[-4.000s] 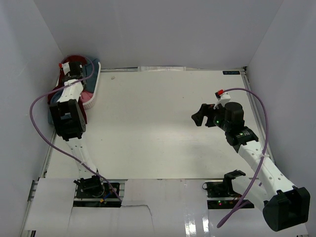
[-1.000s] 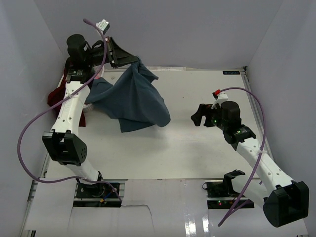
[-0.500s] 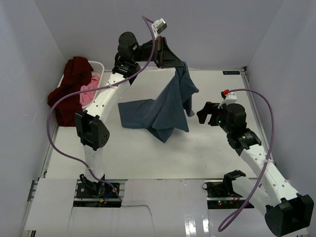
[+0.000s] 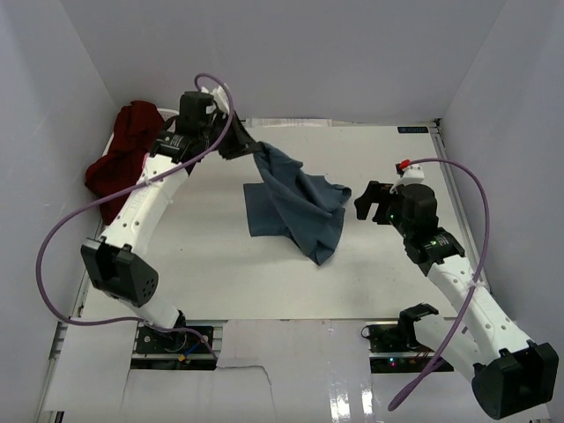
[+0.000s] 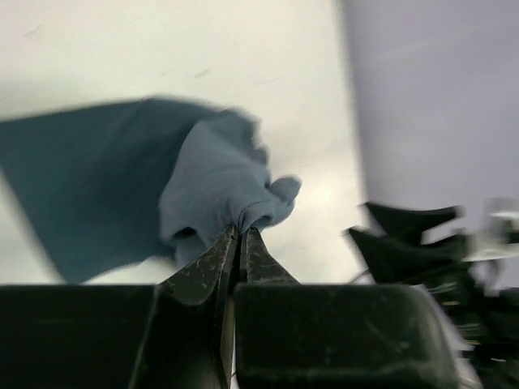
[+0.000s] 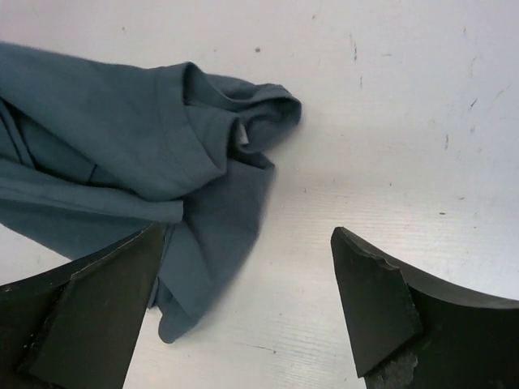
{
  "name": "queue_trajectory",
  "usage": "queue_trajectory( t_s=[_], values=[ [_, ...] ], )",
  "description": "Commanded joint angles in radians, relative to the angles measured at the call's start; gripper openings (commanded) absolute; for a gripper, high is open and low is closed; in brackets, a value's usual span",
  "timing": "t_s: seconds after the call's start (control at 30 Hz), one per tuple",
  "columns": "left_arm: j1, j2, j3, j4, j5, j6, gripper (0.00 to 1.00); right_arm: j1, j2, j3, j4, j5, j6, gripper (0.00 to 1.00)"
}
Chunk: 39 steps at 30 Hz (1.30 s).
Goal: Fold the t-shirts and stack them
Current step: Move the tshirt to the center of the board
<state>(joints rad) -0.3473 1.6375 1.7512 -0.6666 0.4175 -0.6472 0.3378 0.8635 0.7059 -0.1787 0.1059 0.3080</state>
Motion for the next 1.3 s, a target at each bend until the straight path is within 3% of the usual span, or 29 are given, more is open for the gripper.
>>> queue_trajectory(
  t_s=[0.0, 0.03, 0.1, 0.13, 0.17, 0.27, 0.5, 0.73, 0.97, 1.1, 1.27],
  values=[
    [-0.007, -0.089, -0.185, -0.229, -0.313, 0.164, 0.13, 0.0, 0.061, 0.021, 0.01, -0.044, 0.008, 0.9],
    [-0.007, -0.096, -0.221, -0.226, -0.309, 0.165, 0.31, -0.002, 0.078, 0.024, 0.018, -0.058, 0.006, 0.9],
    [-0.007, -0.108, -0.304, -0.212, -0.292, 0.166, 0.51, 0.0, 0.129, 0.029, 0.039, -0.144, -0.001, 0.9],
    [-0.007, -0.123, -0.326, -0.205, -0.298, 0.161, 0.79, 0.0, 0.147, 0.032, 0.047, -0.165, -0.001, 0.9],
    [-0.007, -0.131, -0.353, -0.196, -0.309, 0.159, 0.89, 0.001, 0.172, 0.038, 0.057, -0.185, -0.004, 0.9],
    [-0.007, -0.169, -0.371, -0.179, -0.35, 0.155, 0.98, 0.026, 0.273, 0.072, 0.068, -0.235, -0.02, 0.9],
    [-0.007, -0.241, -0.389, -0.151, -0.404, 0.161, 0.98, 0.121, 0.511, 0.227, 0.071, -0.219, -0.02, 0.95],
    [-0.013, -0.303, -0.525, -0.065, -0.335, 0.188, 0.98, 0.139, 0.693, 0.398, 0.044, -0.27, 0.003, 0.98],
    [-0.129, -0.268, -0.598, -0.025, -0.459, 0.227, 0.96, 0.145, 0.821, 0.493, 0.009, -0.247, -0.017, 1.0],
    [-0.215, -0.182, -0.569, 0.005, -0.488, 0.196, 0.96, 0.148, 0.798, 0.508, -0.018, -0.225, -0.047, 1.0],
    [-0.225, -0.116, -0.493, -0.048, -0.621, 0.124, 0.98, 0.159, 0.668, 0.44, 0.007, -0.267, -0.142, 0.95]
  ],
)
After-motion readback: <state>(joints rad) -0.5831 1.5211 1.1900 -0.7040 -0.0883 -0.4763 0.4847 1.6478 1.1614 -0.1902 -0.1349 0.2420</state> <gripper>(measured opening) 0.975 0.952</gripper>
